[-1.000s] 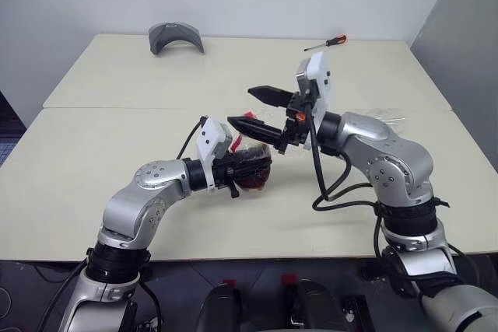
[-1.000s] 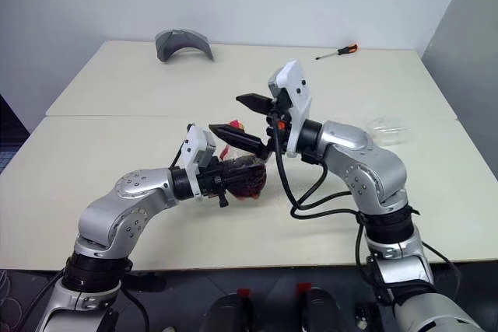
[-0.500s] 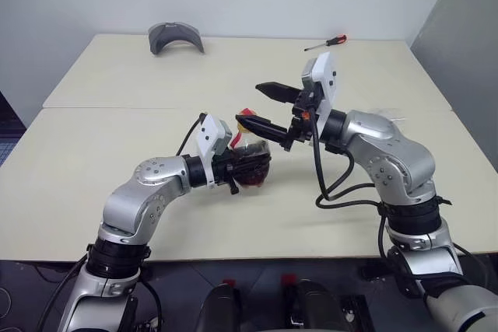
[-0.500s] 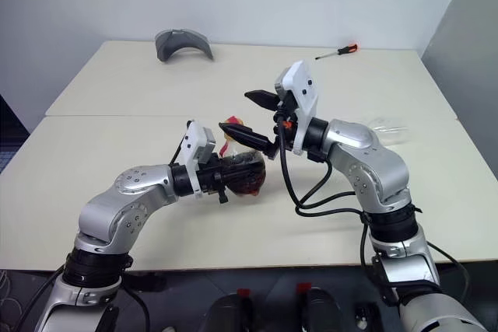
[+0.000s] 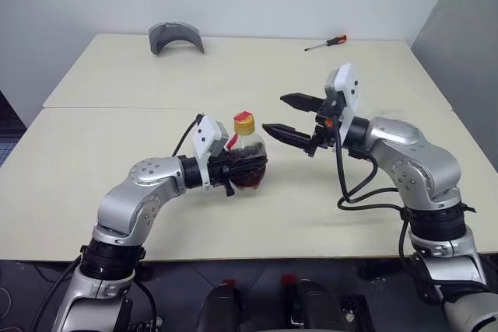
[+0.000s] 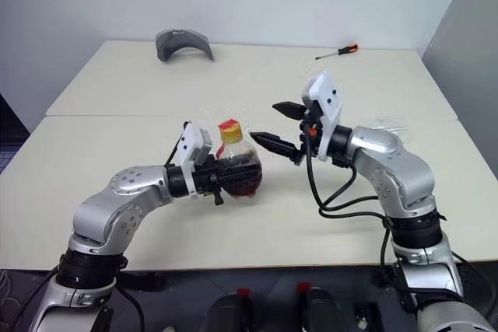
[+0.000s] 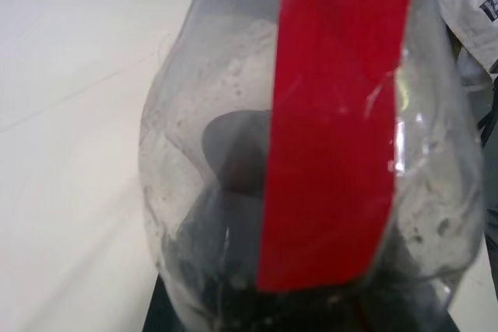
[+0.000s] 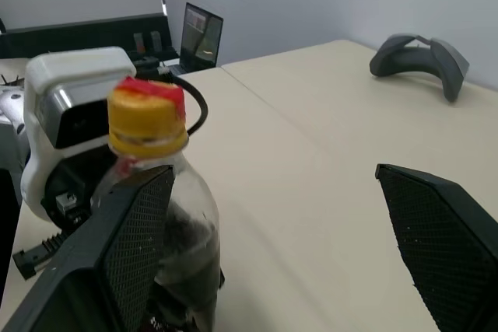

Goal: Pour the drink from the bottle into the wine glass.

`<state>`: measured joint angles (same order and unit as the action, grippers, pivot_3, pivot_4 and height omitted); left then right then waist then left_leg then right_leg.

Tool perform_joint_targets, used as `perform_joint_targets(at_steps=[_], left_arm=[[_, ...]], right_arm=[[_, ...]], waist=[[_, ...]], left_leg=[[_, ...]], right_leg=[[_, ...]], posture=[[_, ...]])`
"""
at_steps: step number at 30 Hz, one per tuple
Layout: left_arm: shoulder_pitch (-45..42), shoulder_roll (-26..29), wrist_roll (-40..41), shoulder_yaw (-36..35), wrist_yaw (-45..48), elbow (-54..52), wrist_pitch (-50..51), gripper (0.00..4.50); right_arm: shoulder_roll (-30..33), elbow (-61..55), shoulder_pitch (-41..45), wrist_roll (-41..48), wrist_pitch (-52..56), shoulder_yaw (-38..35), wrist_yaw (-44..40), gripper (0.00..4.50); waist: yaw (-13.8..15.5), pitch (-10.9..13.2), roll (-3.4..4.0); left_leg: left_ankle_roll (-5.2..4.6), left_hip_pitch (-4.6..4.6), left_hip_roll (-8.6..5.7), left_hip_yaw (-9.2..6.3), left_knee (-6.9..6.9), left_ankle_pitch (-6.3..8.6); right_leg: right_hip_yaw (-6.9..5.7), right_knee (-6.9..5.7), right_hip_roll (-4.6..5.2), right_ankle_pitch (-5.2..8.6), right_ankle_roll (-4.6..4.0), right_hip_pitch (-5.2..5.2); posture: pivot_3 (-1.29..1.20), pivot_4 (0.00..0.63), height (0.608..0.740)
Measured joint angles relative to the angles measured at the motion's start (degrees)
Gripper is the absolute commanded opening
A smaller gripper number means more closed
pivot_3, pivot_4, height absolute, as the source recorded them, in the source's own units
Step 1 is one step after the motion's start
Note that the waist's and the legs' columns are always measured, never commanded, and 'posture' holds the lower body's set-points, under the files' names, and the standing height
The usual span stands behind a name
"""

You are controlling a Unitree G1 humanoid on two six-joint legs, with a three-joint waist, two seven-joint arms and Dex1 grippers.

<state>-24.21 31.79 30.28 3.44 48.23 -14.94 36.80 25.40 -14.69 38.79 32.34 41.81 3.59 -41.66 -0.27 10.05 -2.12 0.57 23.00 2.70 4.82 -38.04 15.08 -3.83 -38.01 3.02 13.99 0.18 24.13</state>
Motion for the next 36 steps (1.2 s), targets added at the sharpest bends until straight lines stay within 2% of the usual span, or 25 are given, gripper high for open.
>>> perform_joint_targets(at_steps=[6, 19, 36], left_arm=[[0.0, 0.0, 0.0, -0.1, 0.2, 0.0, 0.0, 0.99], [-1.3, -0.1, -0.2, -0.1, 1.4, 0.3, -0.7, 0.99], [-0.5, -0.1, -0.2, 0.1, 1.4, 0.2, -0.8, 0.99]], right_arm=[[0.4, -1.8, -0.1, 1.7, 0.3, -0.3, -0.9, 4.41], [-6.1, -2.5, 1.9, 1.1, -0.1, 2.4, 1.8, 4.41], [-9.5, -1.0, 3.7, 0.3, -0.4, 3.2, 2.3, 4.41]], waist=[[0.0, 0.0, 0.00], [0.0, 0.0, 0.00], [0.0, 0.0, 0.00]], left_leg=[[0.00, 0.00, 0.00, -0.01, 0.00, 0.00], [0.00, 0.00, -0.01, 0.00, -0.01, 0.00], [0.00, 0.00, 0.00, -0.01, -0.01, 0.00]], right_leg=[[-0.01, 0.00, 0.00, 0.01, 0.02, 0.00], [0.00, -0.01, 0.00, 0.00, 0.00, 0.00], [-0.01, -0.01, 0.00, -0.01, -0.02, -0.01]], posture=[[0.00, 0.150, 0.740], [0.00, 0.150, 0.740], [0.00, 0.150, 0.740]])
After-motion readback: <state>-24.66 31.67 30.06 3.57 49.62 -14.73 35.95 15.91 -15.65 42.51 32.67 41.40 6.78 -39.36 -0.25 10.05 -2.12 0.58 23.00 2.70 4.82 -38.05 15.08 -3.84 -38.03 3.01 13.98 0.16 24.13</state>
